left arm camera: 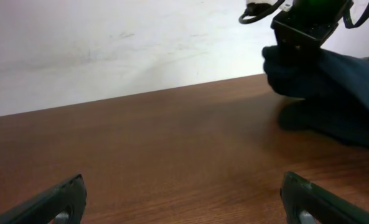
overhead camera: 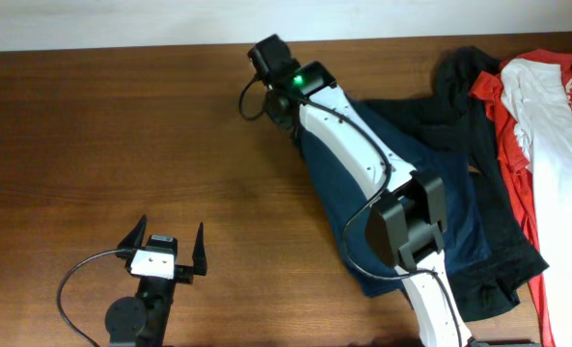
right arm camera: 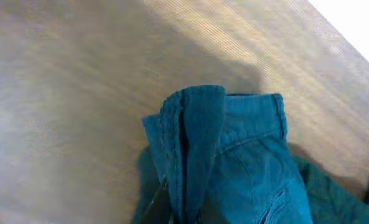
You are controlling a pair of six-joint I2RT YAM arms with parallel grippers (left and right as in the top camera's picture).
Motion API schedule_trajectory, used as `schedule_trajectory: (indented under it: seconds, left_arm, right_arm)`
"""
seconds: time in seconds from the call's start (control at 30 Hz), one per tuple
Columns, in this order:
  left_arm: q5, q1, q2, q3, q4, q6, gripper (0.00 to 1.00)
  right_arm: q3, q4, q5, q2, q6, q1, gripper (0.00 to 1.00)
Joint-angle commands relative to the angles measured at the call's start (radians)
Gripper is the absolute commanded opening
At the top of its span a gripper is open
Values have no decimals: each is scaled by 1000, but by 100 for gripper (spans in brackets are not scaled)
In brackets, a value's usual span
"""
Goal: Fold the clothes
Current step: 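Drag the navy trousers leftward and lay them flat mid-table, then release the trousers and move the right gripper back to the pile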
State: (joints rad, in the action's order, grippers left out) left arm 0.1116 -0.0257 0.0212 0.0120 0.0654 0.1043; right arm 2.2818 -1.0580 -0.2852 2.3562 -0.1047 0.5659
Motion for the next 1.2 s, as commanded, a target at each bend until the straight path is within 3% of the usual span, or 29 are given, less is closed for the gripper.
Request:
schedule_trajectory:
  seconds: [0.0,0.1,0.27,0.37,0.4,0.43,0.47,0.5,0.67,0.7,0.77,0.9,1.03,1.17]
  left_arm:
    - [-4,5,-8,-3,5,-9,99]
    - [-4,5,-8,-3,5,-9,99]
    - [-4,5,-7,-3,5,-9,99]
    - [-4,5,-8,-3,5,-9,99]
    - [-4,5,-8,-3,5,-9,99]
    - [-4,5,-7,-3,5,-9,99]
    - [-4,5,-8,-3,5,-9,99]
    - [-4,5,-7,-3,5,-9,99]
    - [-4,5,-8,-3,5,-9,99]
    - [-4,5,-8,-3,5,-9,99]
    - [-4,5,-8,-3,5,-9,99]
    - [-4,5,-8,-3,5,-9,99]
    - [-4,5,-8,-3,5,-9,99]
    - [-4,5,-8,-3,5,-9,99]
  right_arm:
    - [95,1,39,-105,43,84,4]
    - [193,-14,50,-153,65,128,4]
    - [203,-38,470,-142,133,240,4]
    - [143,-31,542,-110,140,299,8]
    - [133,-31,571,-110,140,299,46]
    - [134,-30,562,-111,139,297,67]
    - [139,-29,529,-113,139,289,81]
    - [145,-29,480,-121,139,272,86]
    - [238,-156,200,-197,140,24,93]
    - [240,-203,195,-211,140,-63,99]
    - [239,-301,194,-206,139,-245,99]
    - [162,-309,232,-128,140,-509,99]
    - [146,-315,232,-25,140,-634,99]
    - [129,-323,274,58,140,-673,99]
